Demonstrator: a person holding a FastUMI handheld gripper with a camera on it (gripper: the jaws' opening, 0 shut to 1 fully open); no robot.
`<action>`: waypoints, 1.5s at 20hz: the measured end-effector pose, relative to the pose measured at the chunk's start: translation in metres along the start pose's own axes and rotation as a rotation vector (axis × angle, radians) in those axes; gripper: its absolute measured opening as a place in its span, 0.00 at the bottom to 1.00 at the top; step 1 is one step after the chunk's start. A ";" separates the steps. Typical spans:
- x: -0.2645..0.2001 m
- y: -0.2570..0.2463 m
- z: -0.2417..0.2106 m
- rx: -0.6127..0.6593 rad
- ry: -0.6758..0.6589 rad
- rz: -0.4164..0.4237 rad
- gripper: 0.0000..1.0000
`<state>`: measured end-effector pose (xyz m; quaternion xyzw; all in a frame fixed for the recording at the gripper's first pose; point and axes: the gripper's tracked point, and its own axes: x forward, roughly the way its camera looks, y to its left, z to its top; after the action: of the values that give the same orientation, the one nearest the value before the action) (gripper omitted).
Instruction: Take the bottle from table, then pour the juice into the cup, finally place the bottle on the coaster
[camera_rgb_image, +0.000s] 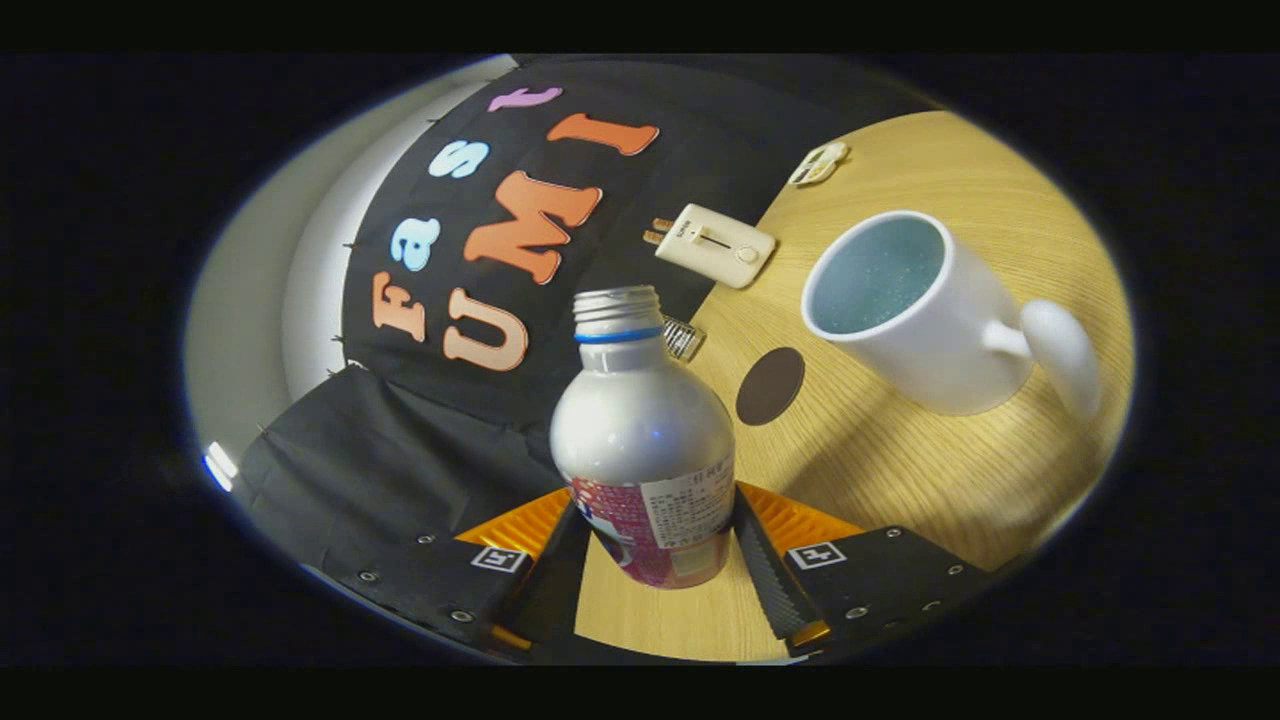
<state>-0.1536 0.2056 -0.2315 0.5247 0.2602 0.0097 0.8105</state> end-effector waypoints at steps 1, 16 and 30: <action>0.000 0.000 0.002 0.014 0.002 -0.001 0.79; -0.008 -0.004 0.015 0.264 -0.009 -0.008 0.79; -0.012 0.005 0.020 0.449 -0.002 0.021 0.79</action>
<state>-0.1543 0.1878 -0.2159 0.6946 0.2494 -0.0407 0.6735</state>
